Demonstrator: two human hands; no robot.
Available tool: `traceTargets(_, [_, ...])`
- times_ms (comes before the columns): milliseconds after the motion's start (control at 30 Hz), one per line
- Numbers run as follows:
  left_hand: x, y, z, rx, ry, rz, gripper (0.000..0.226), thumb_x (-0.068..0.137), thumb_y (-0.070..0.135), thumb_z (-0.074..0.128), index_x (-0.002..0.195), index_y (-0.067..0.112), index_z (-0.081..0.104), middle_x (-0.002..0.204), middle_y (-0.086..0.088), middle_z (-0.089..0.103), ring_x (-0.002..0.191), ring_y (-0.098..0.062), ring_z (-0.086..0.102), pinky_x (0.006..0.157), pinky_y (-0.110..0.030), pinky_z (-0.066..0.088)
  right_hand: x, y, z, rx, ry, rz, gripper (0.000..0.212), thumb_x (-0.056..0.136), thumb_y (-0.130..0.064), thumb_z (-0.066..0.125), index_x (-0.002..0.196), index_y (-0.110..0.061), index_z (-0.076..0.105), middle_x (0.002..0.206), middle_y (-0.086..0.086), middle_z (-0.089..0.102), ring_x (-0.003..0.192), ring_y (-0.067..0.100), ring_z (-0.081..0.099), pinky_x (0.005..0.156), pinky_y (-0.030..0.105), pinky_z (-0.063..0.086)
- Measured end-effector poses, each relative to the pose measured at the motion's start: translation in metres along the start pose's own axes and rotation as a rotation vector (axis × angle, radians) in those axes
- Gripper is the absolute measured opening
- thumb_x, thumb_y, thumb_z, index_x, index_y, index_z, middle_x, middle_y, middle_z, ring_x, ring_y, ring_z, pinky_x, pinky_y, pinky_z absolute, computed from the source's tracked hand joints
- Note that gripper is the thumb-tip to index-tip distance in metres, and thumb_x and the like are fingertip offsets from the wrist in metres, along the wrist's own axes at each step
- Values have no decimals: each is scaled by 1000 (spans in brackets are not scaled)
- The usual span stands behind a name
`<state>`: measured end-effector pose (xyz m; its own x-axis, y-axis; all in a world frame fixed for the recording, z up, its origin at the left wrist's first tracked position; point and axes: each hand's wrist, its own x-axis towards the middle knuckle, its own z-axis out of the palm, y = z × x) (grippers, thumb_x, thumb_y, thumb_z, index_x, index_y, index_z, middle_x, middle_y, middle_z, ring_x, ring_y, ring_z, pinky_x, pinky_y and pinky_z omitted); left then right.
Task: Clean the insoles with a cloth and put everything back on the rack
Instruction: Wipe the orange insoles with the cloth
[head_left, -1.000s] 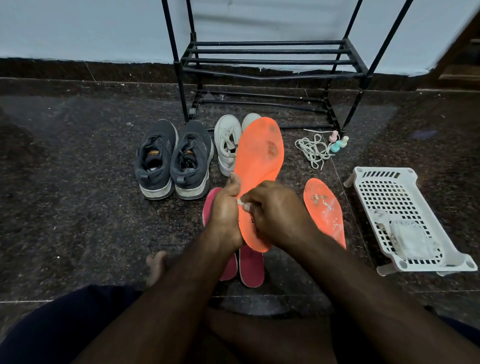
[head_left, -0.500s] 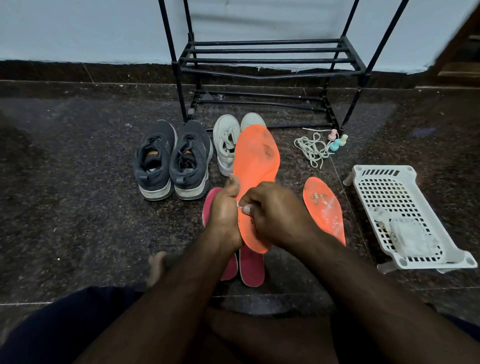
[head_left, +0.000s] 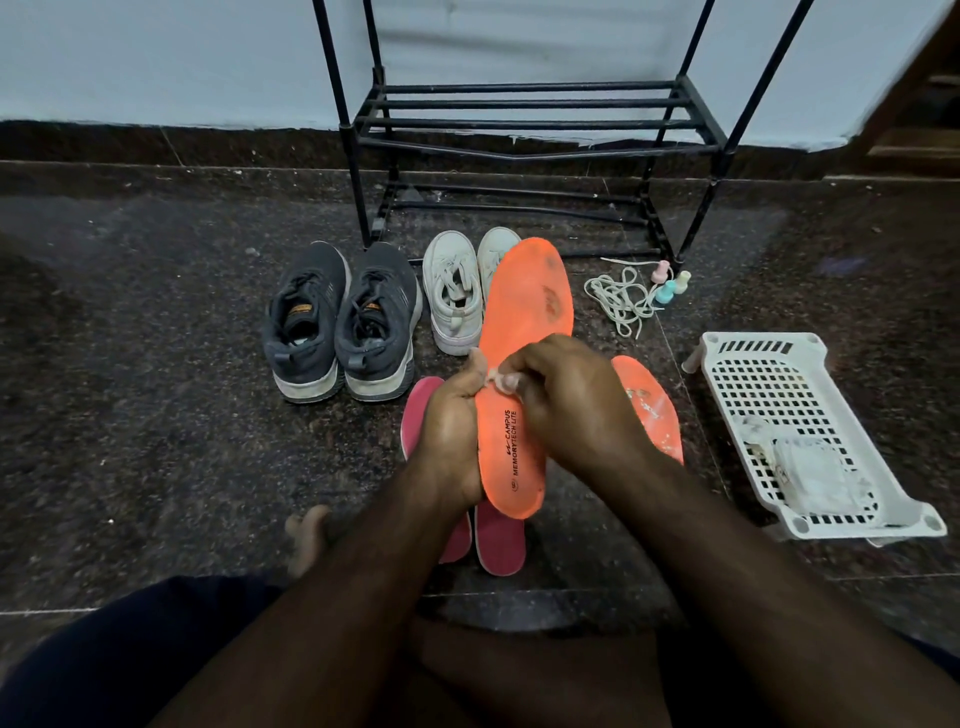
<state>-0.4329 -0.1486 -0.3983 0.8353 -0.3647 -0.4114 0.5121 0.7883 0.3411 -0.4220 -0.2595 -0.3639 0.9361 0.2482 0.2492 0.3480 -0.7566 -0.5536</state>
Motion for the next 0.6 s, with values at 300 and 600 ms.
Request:
traceTargets(300, [4, 4, -8, 86, 53, -5, 69, 98, 58, 40, 78, 3, 77, 88, -14, 63, 79, -27, 69, 82, -37, 56, -11, -21, 3, -68, -300, 56, 11, 91, -21, 59, 93, -21, 69, 94, 3, 66, 92, 21, 61, 74, 31, 41])
traceTargets(600, [5, 1, -10, 89, 22, -4, 58, 103, 53, 33, 91, 7, 67, 75, -10, 70, 74, -23, 73, 73, -33, 59, -5, -22, 6, -20, -174, 95, 10, 90, -24, 61, 91, -19, 69, 94, 4, 64, 90, 21, 59, 77, 34, 42])
